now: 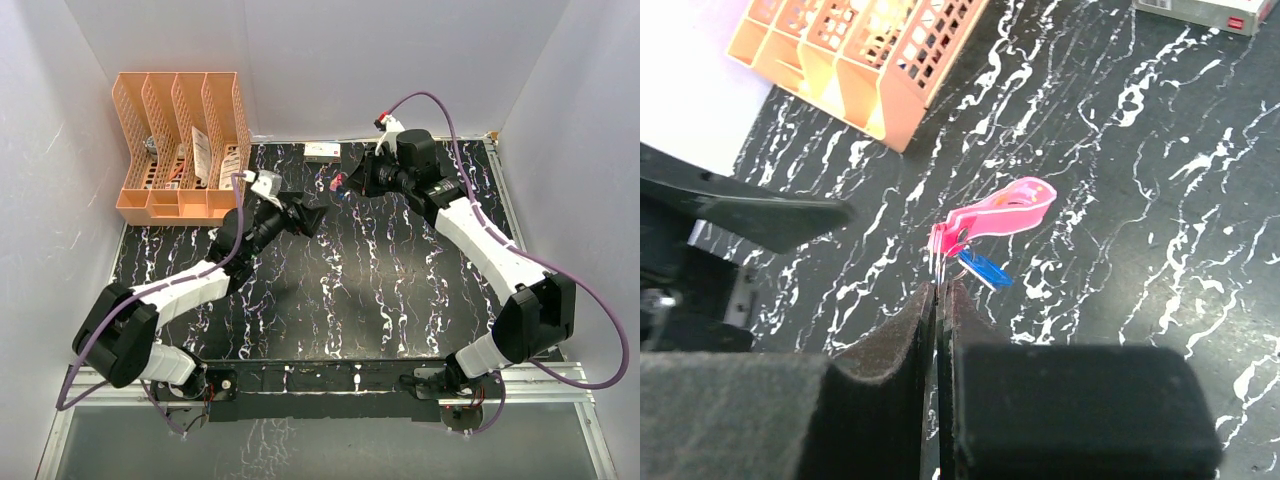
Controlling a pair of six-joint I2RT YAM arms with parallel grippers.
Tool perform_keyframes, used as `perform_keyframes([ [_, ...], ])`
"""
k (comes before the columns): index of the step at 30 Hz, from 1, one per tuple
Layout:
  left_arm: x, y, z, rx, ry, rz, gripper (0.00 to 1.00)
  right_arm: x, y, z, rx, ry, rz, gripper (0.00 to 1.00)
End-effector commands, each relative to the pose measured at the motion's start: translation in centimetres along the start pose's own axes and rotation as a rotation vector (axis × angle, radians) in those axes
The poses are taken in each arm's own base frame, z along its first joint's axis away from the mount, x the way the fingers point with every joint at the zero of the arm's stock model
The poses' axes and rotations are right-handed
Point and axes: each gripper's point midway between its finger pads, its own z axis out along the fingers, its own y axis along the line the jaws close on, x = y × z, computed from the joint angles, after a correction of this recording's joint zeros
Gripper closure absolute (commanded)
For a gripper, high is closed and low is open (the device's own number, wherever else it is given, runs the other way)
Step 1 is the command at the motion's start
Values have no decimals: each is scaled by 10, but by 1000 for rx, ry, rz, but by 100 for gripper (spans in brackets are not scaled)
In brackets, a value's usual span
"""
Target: Put the keys on the keyring
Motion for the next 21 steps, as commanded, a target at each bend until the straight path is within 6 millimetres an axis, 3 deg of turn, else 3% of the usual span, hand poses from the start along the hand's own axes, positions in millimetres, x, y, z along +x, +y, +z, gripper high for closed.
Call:
perform_keyframes([
  [1,-4,-23,11,146,-44,191,15,-35,26,-13,-83,-63,-5,100],
  [7,6,-31,14,187,-108,261,20,-34,32,-19,-110,-47,-2,100],
  [12,-3,-35,17,198,-194,293,23,-29,31,-19,-109,-37,4,100],
  [21,1,-32,20,209,-265,347,25,-15,25,-19,-95,-22,3,100],
])
